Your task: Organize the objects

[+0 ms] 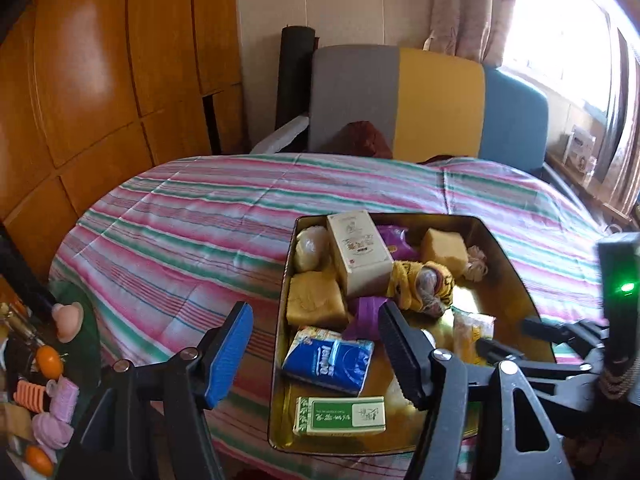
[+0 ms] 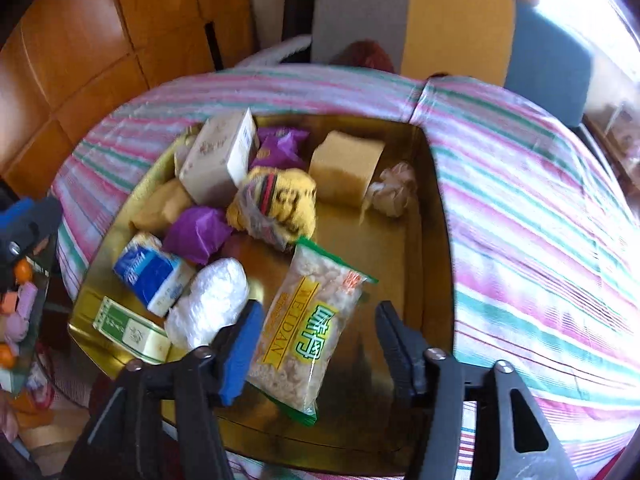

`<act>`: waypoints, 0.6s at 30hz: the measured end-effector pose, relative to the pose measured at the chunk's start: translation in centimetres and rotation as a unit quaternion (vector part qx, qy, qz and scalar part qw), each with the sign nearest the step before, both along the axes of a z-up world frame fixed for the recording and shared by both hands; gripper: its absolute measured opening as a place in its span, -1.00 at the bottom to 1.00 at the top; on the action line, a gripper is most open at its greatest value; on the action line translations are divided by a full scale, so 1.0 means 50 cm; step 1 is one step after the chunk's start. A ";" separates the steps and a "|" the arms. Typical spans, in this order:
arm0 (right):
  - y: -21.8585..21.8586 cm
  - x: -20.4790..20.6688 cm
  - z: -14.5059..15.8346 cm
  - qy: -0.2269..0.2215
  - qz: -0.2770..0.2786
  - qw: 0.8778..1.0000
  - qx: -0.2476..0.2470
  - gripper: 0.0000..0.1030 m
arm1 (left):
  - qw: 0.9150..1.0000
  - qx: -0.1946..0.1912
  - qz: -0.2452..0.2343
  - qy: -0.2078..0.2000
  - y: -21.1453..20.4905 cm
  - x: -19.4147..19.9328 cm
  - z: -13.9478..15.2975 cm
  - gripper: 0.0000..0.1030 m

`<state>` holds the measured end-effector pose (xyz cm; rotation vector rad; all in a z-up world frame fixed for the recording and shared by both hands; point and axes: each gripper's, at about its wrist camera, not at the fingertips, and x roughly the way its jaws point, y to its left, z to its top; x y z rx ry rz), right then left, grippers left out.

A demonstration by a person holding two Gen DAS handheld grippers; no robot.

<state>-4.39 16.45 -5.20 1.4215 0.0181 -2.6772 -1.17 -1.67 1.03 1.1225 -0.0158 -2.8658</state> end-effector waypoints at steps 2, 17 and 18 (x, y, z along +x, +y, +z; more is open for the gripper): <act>-0.001 0.018 0.016 0.028 -0.013 1.000 -0.003 0.39 | 1.000 0.000 0.001 -0.005 0.002 0.001 -0.001 0.28; -0.036 0.088 0.087 0.130 -0.045 0.991 0.003 0.60 | 0.999 0.044 -0.022 -0.002 0.012 0.026 -0.009 0.28; -0.036 0.088 0.087 0.129 -0.044 0.991 0.003 0.60 | 0.999 0.044 -0.021 -0.001 0.012 0.026 -0.009 0.28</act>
